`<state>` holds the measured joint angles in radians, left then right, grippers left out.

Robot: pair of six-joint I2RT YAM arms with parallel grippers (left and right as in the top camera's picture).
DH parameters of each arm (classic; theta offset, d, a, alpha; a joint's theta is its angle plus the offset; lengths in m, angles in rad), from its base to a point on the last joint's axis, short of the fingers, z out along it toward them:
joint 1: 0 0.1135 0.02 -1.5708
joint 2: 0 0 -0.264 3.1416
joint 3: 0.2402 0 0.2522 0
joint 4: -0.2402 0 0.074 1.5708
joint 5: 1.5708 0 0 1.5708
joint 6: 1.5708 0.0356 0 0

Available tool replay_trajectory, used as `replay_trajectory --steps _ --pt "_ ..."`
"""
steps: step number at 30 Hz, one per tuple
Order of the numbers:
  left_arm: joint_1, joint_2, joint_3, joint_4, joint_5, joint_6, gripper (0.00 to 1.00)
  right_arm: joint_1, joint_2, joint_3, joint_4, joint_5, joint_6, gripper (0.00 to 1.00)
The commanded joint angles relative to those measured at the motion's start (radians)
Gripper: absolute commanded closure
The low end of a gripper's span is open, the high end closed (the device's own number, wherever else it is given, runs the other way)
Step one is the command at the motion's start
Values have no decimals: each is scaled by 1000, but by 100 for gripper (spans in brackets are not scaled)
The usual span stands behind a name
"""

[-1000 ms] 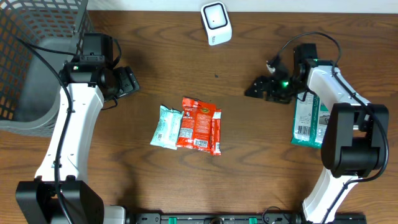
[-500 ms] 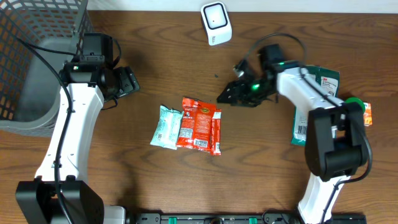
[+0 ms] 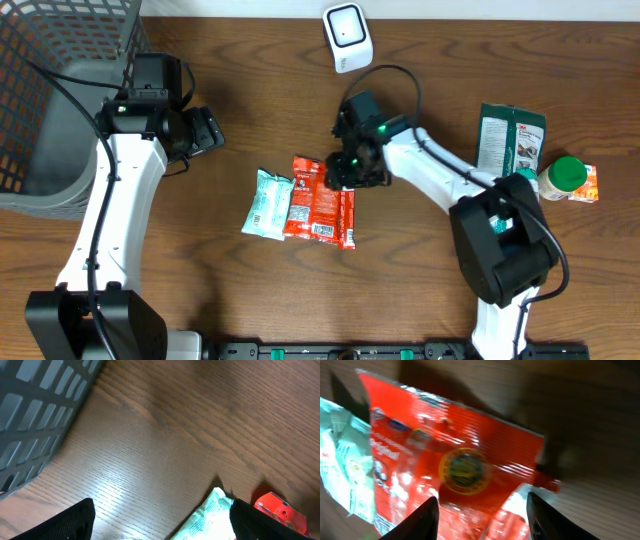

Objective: Scan the item barcode
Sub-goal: 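Grasp the red snack packet with the right gripper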

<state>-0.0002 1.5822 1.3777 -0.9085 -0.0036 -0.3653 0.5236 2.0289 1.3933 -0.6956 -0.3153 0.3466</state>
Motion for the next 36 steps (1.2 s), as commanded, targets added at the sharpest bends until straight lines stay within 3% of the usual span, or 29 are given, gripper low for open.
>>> replay_trajectory --steps 1,10,20,27,30,34,36 --pt "2 -6 5 0 -9 6 14 36 11 18 12 42 31 48" --pt "2 -6 5 0 -9 6 14 79 11 8 -27 13 201 46" --pt "2 -6 5 0 -9 6 14 97 12 -74 31 -33 223 49" --pt "2 -6 5 0 -9 6 14 103 12 -180 189 -34 313 64" --pt "2 -6 5 0 -9 6 14 101 12 -190 198 -34 315 77" --pt "2 -6 5 0 -9 6 14 91 5 -189 195 -60 307 84" --pt "2 -6 5 0 -9 6 14 81 -5 -189 195 -92 284 96"
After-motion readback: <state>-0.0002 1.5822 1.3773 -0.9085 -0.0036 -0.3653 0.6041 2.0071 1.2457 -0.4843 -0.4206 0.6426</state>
